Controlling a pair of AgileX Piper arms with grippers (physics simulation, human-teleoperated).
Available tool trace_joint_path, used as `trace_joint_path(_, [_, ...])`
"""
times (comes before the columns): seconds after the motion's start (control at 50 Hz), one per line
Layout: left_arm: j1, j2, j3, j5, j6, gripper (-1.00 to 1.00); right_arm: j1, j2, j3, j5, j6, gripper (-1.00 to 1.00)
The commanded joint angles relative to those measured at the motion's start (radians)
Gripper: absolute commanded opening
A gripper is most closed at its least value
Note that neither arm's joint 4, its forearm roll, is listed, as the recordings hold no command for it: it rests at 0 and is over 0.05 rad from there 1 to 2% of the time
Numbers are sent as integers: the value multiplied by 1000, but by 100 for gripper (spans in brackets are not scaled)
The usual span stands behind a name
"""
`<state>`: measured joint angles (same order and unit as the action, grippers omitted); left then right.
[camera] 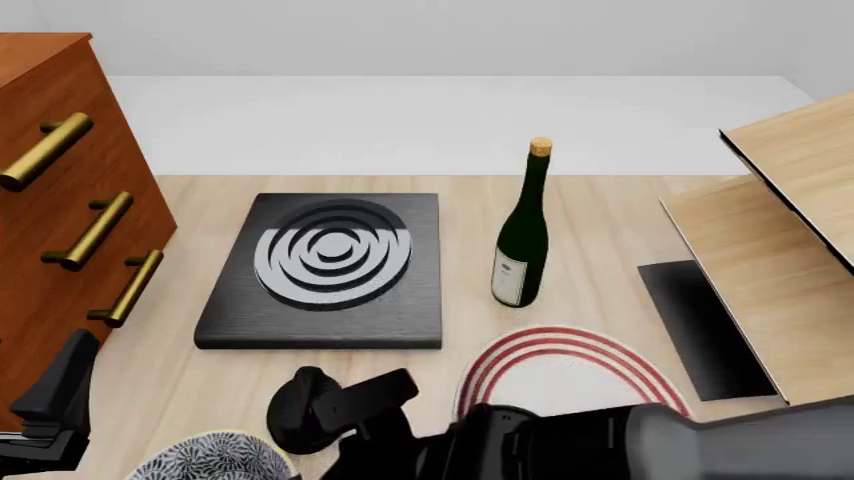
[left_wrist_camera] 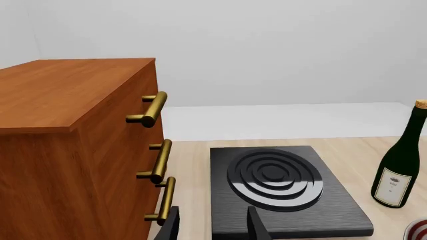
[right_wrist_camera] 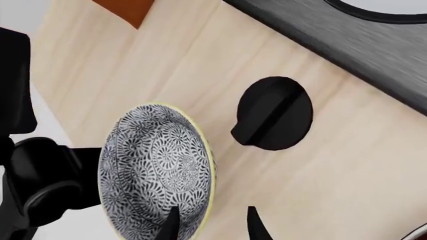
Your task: Pick up the akita bowl and put it on the plate.
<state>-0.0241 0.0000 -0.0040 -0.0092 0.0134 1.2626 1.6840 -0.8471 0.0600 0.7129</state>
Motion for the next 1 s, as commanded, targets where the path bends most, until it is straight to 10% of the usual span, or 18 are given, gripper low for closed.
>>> trace_joint_path(0.02, [0,1,0,1,-2,100,-65,-54,55,-40,2,100])
trace_joint_path(0.82, [0,1,-1,1,-1,100,-27,86,85,-213,67,100])
trace_joint_path(0.84, [0,1,0,0,-1,100,-28,85,84,-208,65,-100])
trace_joint_path(1.0, [0,1,-2,3,-2,100,-32,60,71,-176,53,-100])
